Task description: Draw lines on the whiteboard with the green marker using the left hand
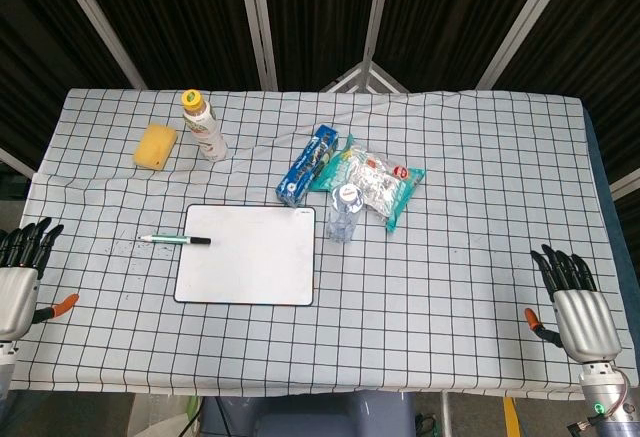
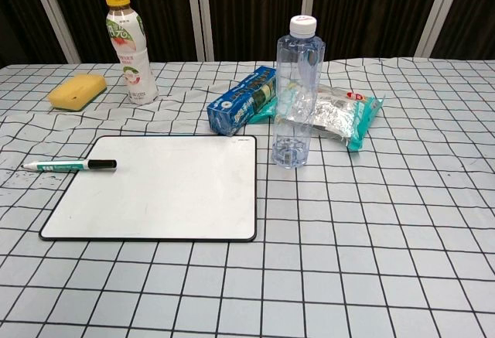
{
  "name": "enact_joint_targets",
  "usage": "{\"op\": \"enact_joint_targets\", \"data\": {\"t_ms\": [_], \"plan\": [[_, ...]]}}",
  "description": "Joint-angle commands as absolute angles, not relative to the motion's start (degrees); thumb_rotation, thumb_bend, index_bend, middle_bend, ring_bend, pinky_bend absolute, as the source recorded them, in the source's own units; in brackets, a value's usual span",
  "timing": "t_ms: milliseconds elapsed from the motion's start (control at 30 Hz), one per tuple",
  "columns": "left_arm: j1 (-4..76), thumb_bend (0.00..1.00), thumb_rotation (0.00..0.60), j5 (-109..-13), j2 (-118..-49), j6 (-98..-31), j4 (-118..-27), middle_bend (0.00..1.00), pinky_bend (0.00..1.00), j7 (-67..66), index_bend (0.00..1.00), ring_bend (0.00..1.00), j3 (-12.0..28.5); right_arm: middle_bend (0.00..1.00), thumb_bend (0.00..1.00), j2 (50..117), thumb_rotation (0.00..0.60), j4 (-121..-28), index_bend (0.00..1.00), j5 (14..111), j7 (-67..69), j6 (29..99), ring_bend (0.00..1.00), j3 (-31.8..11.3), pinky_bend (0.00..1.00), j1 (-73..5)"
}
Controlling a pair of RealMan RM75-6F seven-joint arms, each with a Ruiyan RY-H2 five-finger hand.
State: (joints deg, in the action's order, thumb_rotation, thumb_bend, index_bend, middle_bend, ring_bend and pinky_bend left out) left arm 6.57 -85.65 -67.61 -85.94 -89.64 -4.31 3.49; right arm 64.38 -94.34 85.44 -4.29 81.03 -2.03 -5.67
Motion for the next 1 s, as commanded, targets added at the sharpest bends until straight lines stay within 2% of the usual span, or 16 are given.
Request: {"op": "enact_joint_targets", "data": {"t_ms": [33,333,567,667,733,800,867,1000], "plan": [[6.6,0.1,0.6,-85.6,-67.6,-85.9,-89.6,0.0,0.0,-4.3,0.0,0.0,3.5,0.0,0.35,64.4,0.6,-94.3,0.0,85.5,-4.3,81.1,0.0,-2.0,0.0,-5.7],[6.6,0.1,0.6,-85.6,-67.5,-85.9,-89.7,0.0,0.0,-4.3,0.0,0.0,3.5,0.0,0.35,64.5,0.6,-94.3,0.0,85.7,-4.0,81.6,0.0,-2.1,0.0,-5.5],[8.7,0.1,0.6,-83.0,-67.7,-81.5,-90.4,0.0,0.0,-5.5,0.02,0.0,4.5,0.0,0.35,64.8,0.6,-94.2,0.0,85.5,-4.1,81.5,0.0,-2.3,0.0,-5.7],[10.5,0.13,0.6,-80.8,-68.1,-78.6,-90.8,0.0,0.0,-7.8,0.14,0.0,5.6,0.0,0.35,64.8,0.6,-94.2,0.0,85.6,-4.0,81.4,0.0,-2.2,0.0,-5.7],[12.3,0.18,0.6,-79.1,-68.9,-76.4,-90.4,0.0,0.0,-10.4,0.27,0.0,6.8,0.0,0.35,64.7,0.6,-94.2,0.0,85.8,-4.0,81.4,0.0,-2.1,0.0,-5.7],[14.5,0.22,0.6,-76.4,-70.5,-73.8,-89.5,0.01,0.0,-13.4,0.34,0.0,8.3,0.0,0.35,64.7,0.6,-94.2,0.0,85.8,-3.8,81.4,0.0,-2.1,0.0,-5.6],[15.9,0.25,0.6,-74.3,-71.8,-71.7,-88.7,0.02,0.0,-15.4,0.39,0.0,9.2,0.0,0.35,64.6,0.6,-94.2,0.0,85.7,-3.6,81.4,0.0,-2.1,0.0,-5.6],[18.7,0.28,0.6,-70.6,-74.5,-67.8,-86.9,0.03,0.0,-18.6,0.41,0.0,10.5,0.0,0.35,64.5,0.6,-94.3,0.0,85.6,-3.2,81.4,0.0,-2.2,0.0,-5.6]]}}
